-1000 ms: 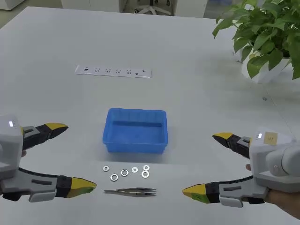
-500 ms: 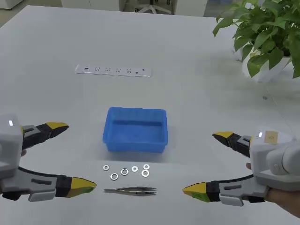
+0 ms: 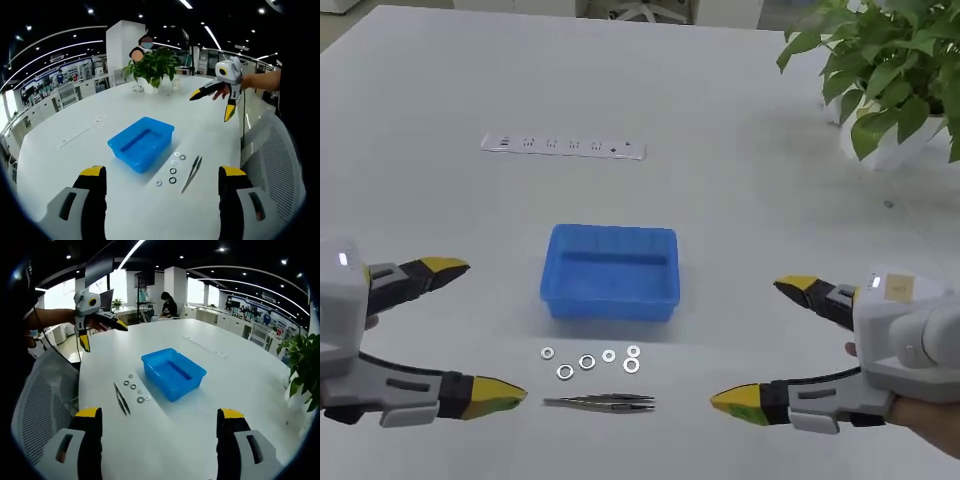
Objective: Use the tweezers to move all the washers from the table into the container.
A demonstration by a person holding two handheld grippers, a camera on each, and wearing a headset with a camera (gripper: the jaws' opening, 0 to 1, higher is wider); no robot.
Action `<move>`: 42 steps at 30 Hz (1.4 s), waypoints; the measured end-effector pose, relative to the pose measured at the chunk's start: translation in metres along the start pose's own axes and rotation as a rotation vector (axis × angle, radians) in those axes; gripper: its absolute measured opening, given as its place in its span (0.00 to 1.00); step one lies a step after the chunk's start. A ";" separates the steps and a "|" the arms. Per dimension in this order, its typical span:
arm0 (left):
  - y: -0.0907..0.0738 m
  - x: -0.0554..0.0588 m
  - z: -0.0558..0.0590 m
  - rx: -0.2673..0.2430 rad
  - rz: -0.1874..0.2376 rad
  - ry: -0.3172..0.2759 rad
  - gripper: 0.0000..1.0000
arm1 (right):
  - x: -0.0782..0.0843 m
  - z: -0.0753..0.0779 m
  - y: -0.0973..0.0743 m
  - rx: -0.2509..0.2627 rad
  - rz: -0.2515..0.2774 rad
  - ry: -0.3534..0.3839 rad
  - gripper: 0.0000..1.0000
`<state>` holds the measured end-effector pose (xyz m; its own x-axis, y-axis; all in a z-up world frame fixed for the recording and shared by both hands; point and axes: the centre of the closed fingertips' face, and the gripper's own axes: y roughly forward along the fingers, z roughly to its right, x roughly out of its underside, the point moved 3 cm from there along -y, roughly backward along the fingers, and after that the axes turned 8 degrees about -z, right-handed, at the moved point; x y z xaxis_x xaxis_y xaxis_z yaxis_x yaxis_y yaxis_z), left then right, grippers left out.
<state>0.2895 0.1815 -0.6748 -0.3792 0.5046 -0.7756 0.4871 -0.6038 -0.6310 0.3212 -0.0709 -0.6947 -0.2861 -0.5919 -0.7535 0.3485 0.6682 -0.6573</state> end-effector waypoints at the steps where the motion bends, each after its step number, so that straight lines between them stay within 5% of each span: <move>1: 0.000 0.000 0.000 0.000 0.000 0.002 0.99 | 0.000 0.000 0.000 -0.001 0.000 0.000 0.96; 31: 0.003 -0.003 -0.003 0.005 0.008 0.017 0.98 | -0.001 0.003 -0.001 0.006 0.005 -0.011 0.96; 42: 0.012 0.009 0.004 0.033 -0.065 0.065 0.91 | 0.004 -0.003 0.007 -0.017 -0.042 -0.062 0.93</move>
<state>0.2881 0.1763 -0.6894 -0.3563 0.5819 -0.7310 0.4367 -0.5880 -0.6809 0.3202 -0.0675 -0.7028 -0.2438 -0.6459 -0.7234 0.3223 0.6496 -0.6886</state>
